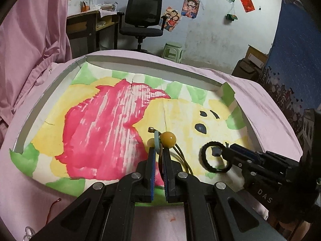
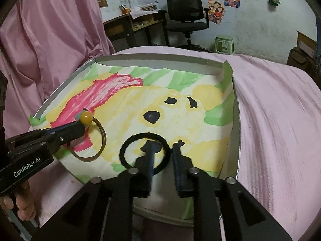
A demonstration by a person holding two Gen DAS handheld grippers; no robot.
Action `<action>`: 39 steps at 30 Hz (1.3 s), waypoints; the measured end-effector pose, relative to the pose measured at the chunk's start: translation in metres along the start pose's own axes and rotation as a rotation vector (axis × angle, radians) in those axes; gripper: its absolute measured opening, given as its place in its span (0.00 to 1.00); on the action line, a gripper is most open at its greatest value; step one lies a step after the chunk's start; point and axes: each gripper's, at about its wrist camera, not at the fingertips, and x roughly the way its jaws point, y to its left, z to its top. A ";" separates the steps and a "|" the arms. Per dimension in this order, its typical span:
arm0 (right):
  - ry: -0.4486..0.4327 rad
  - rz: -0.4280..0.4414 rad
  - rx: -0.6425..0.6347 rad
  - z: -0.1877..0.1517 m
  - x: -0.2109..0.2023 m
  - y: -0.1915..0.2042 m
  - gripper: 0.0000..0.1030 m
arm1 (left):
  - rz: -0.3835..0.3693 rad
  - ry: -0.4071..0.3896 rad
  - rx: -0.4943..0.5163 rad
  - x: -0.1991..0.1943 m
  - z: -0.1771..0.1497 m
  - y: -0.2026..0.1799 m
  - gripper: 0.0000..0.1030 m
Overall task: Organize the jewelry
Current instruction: 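Carry both items into the grey tray and open both tools, then grasp the white clasp piece with the left tool while the right tool grasps the blue smartwatch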
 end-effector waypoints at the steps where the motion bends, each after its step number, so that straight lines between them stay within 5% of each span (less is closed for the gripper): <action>1: -0.007 -0.001 -0.003 0.000 -0.001 0.001 0.27 | -0.003 -0.005 -0.006 -0.003 0.000 0.001 0.07; 4: -0.062 -0.016 0.007 -0.002 -0.014 -0.001 0.51 | -0.028 -0.036 -0.032 -0.013 -0.004 0.007 0.15; 7: -0.139 -0.012 0.028 -0.003 -0.033 -0.006 0.54 | -0.022 -0.087 -0.042 -0.026 -0.007 0.009 0.28; 17: -0.435 0.000 0.002 -0.023 -0.106 -0.005 0.87 | 0.002 -0.295 -0.003 -0.084 -0.027 0.002 0.71; 22: -0.547 -0.010 -0.012 -0.039 -0.136 -0.003 0.98 | 0.015 -0.394 -0.008 -0.113 -0.044 0.000 0.83; 31: -0.636 -0.021 -0.037 -0.067 -0.173 0.001 0.99 | 0.025 -0.491 -0.022 -0.151 -0.076 0.000 0.94; 39: -0.587 -0.043 -0.058 -0.089 -0.192 -0.002 0.99 | 0.013 -0.486 0.009 -0.166 -0.107 -0.007 0.94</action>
